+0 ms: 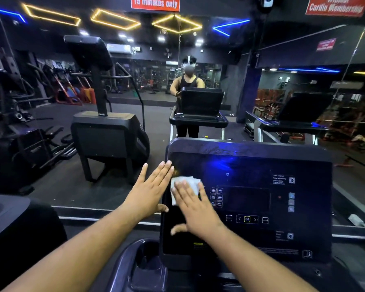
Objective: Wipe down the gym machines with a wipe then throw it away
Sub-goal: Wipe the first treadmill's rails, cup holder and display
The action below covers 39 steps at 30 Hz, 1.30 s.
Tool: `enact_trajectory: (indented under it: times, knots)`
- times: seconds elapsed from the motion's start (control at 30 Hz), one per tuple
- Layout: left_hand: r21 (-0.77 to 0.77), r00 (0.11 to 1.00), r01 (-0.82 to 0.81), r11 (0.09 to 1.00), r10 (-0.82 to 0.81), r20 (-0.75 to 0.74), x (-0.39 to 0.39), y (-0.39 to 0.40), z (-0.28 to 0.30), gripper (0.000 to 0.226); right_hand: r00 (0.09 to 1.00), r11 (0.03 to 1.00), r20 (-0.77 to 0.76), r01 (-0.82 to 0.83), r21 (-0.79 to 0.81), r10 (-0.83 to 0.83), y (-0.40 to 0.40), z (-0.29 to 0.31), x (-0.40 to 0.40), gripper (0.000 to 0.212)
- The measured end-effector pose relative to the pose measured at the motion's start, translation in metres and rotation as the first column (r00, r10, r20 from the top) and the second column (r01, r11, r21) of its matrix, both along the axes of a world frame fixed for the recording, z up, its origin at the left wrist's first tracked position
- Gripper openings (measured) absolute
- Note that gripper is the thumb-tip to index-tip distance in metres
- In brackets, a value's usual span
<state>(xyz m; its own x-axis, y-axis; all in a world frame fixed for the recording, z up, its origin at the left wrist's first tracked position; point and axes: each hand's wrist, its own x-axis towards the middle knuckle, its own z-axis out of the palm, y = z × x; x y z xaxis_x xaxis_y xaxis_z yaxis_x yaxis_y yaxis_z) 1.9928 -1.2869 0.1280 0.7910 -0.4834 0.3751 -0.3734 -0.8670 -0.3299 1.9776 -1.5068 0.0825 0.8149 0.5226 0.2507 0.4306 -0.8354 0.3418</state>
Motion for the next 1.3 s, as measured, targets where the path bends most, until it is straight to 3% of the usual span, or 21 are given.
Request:
enact_trajectory:
  times: [0.1, 0.2, 0.33, 0.53, 0.63, 0.73, 0.8, 0.9, 0.97, 1.07, 1.17, 1.3]
  knots:
    - [0.007, 1.000, 0.009, 1.000, -0.009, -0.002, 0.000, 0.000, -0.006, 0.138, 0.998, 0.996, 0.050, -0.037, -0.087, 0.041, -0.022, -0.006, -0.001, 0.125]
    - [0.036, 1.000, -0.011, 0.999, 0.011, -0.009, -0.003, -0.002, -0.005, 0.134, 0.990, 0.996, 0.107, 0.084, 0.034, -0.087, -0.033, 0.026, 0.013, 0.122]
    - [0.059, 1.000, -0.025, 0.998, 0.025, 0.006, -0.005, -0.003, -0.001, 0.133, 0.986, 0.979, 0.041, 0.157, 0.130, -0.163, -0.011, 0.043, 0.016, 0.127]
    - [0.049, 1.000, -0.023, 0.999, 0.023, 0.002, -0.011, 0.002, -0.016, 0.133, 0.999, 0.998, 0.051, 0.022, -0.058, -0.019, -0.017, -0.022, -0.018, 0.131]
    - [0.101, 0.996, -0.045, 0.994, 0.053, -0.075, -0.022, 0.005, -0.025, 0.130, 0.990, 0.990, 0.041, 0.129, 0.061, -0.132, -0.051, -0.020, -0.020, 0.125]
    - [0.144, 0.991, -0.061, 0.988, 0.078, -0.113, -0.032, 0.005, -0.028, 0.123, 0.951, 0.923, -0.043, 0.309, 0.231, -0.308, -0.076, -0.016, -0.026, 0.121]
    - [0.149, 0.993, -0.059, 0.987, 0.074, -0.092, -0.037, 0.007, -0.030, 0.119, 0.962, 0.933, -0.082, 0.273, 0.235, -0.261, -0.066, -0.033, -0.040, 0.125]
    - [0.124, 0.998, -0.032, 0.992, 0.039, -0.055, -0.039, 0.008, -0.036, 0.116, 0.988, 0.997, -0.143, 0.065, 0.042, -0.059, -0.025, -0.064, -0.058, 0.131]
    - [0.119, 0.999, -0.023, 0.993, 0.027, -0.036, -0.037, 0.010, -0.040, 0.116, 0.996, 0.998, -0.086, -0.029, -0.052, 0.024, -0.004, -0.062, -0.048, 0.130]
    - [0.107, 0.999, -0.030, 0.994, 0.032, -0.022, -0.037, 0.010, -0.040, 0.113, 0.998, 0.999, 0.042, 0.049, 0.004, -0.049, 0.013, -0.019, -0.021, 0.126]
    - [0.063, 0.998, -0.046, 0.997, 0.048, -0.031, -0.038, 0.010, -0.043, 0.107, 0.986, 0.980, 0.016, 0.160, 0.122, -0.163, 0.021, 0.006, -0.009, 0.125]
    - [0.025, 0.999, -0.037, 0.999, 0.038, -0.027, -0.040, 0.015, -0.051, 0.113, 0.992, 1.000, -0.122, 0.009, 0.000, -0.009, 0.025, -0.057, -0.043, 0.125]
